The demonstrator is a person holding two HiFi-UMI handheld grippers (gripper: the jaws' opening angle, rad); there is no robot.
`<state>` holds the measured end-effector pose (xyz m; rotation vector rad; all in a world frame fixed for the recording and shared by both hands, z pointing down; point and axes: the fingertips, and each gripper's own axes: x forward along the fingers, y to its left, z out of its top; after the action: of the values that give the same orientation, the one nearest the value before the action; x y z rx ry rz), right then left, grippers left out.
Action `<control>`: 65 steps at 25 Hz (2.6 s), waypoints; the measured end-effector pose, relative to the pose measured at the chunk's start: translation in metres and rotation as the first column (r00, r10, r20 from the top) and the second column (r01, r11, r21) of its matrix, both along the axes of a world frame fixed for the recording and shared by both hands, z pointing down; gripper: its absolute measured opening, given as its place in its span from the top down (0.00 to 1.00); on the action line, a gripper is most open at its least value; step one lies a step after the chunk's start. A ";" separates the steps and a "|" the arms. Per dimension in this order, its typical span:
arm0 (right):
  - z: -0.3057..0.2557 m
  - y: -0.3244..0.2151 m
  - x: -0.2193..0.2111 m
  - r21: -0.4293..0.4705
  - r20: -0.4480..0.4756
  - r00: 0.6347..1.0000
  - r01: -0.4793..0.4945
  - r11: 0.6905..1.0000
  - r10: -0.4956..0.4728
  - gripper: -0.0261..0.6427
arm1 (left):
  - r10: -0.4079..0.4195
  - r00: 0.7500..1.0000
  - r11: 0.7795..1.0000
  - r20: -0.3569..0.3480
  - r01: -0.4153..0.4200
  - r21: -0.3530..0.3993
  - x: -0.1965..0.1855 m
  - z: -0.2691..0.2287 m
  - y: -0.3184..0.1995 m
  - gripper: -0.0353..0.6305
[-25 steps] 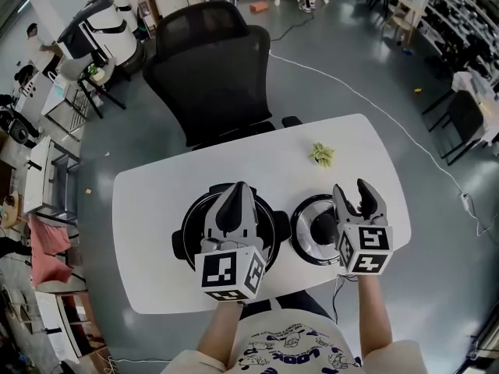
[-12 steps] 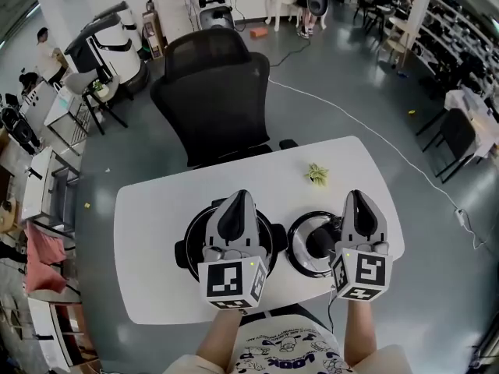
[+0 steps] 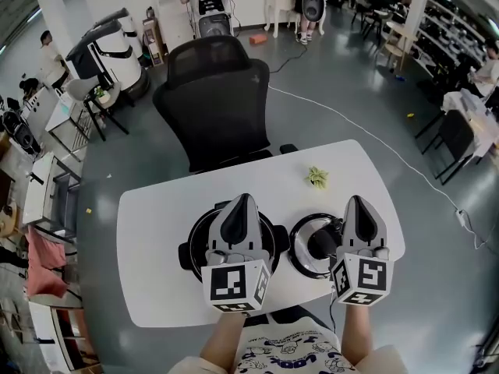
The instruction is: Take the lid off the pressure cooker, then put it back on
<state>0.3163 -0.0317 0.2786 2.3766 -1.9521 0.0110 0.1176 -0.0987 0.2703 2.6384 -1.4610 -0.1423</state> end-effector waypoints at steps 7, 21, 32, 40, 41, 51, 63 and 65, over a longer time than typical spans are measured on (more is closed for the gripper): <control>0.006 0.003 -0.001 -0.014 0.004 1.000 -0.005 1.000 0.005 0.94 | 0.001 1.000 1.000 -0.001 -0.001 0.001 -0.001 0.001 0.002 0.93; 0.036 0.002 0.009 -0.104 0.072 0.997 0.021 0.994 -0.014 0.94 | 0.010 1.000 0.999 0.012 -0.010 -0.032 0.005 0.014 0.001 0.93; 0.084 -0.006 0.019 -0.258 0.108 0.993 0.066 0.964 -0.039 0.87 | 0.004 1.000 0.999 0.026 -0.002 -0.054 0.007 0.025 -0.010 0.93; 0.148 -0.009 0.021 -0.456 0.185 0.980 0.156 0.876 -0.079 0.68 | 0.007 0.999 0.997 0.038 -0.004 -0.083 0.016 0.040 -0.017 0.93; 0.155 -0.008 0.022 -0.475 0.187 0.979 0.162 0.865 -0.081 0.66 | 0.007 0.999 0.996 0.039 -0.003 -0.087 0.017 0.042 -0.018 0.93; 0.230 0.003 0.021 -0.644 0.233 0.965 0.246 0.725 -0.120 0.53 | 0.005 0.998 0.991 0.057 0.003 -0.134 0.025 0.066 -0.024 0.93; 0.297 0.005 0.022 -0.752 0.250 0.955 0.295 0.590 -0.158 0.43 | -0.007 0.997 0.983 0.078 0.021 -0.183 0.031 0.093 -0.033 0.93; 0.304 0.003 0.021 -0.760 0.254 0.953 0.301 0.576 -0.163 0.43 | -0.011 0.996 0.982 0.084 0.026 -0.190 0.031 0.096 -0.035 0.93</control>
<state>0.3378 -0.0288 0.5826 1.5361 -1.7423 0.8912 0.1489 -0.1341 0.3667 2.5049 -1.4447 0.1023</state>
